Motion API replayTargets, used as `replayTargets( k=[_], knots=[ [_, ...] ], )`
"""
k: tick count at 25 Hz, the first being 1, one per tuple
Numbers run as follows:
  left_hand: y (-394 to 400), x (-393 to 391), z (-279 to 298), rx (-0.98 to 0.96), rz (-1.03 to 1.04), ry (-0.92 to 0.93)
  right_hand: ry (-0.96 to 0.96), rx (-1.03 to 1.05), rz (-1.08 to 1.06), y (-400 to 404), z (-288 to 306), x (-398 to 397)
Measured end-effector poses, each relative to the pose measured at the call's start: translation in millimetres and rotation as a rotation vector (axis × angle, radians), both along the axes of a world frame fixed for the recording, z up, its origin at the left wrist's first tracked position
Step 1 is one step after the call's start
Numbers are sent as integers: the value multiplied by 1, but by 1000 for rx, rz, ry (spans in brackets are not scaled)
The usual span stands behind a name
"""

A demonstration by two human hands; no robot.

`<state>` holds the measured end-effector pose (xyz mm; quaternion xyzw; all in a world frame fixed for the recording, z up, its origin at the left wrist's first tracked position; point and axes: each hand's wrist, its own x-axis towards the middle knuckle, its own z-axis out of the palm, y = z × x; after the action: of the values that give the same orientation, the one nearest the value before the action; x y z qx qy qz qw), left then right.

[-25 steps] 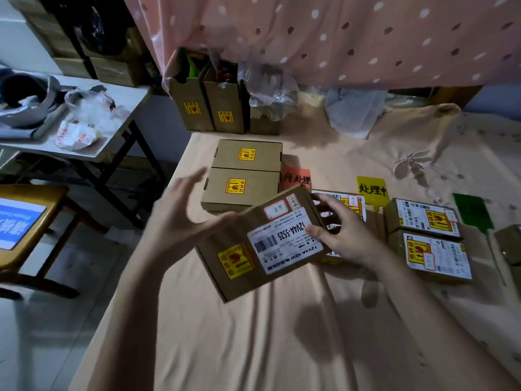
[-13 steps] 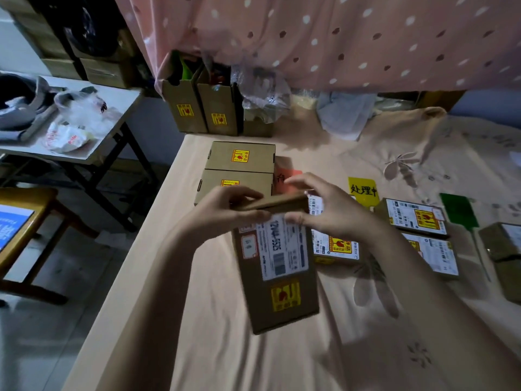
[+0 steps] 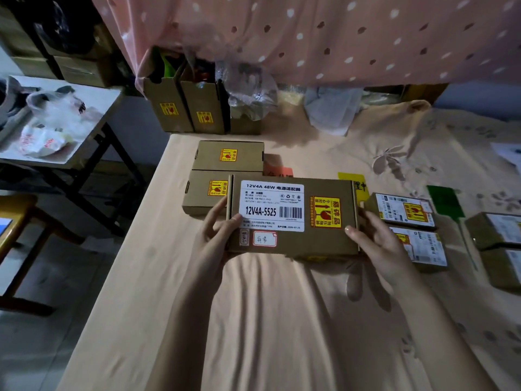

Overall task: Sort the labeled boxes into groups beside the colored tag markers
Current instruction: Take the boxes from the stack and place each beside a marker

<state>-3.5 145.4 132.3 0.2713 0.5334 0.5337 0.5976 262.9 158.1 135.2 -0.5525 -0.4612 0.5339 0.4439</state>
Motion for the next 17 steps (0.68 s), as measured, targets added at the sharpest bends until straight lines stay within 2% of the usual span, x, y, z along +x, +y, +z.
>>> replayTargets(
  k=[9, 11, 14, 15, 17],
  knots=[
    [16, 53, -3, 15, -226, 257, 53, 9, -166, -27, 1, 86],
    [35, 62, -8, 42, -199, 476, 83, 24, -205, -35, 6, 117],
    [74, 62, -25, -44, -149, 1014, 110, 22, -291, -52, 9, 184],
    [85, 63, -30, -114, -159, 1132, 115, 10, -334, -60, 10, 211],
    [101, 71, -35, -188, -124, 1220, 118, -4, -426, -77, 9, 263]
  ],
)
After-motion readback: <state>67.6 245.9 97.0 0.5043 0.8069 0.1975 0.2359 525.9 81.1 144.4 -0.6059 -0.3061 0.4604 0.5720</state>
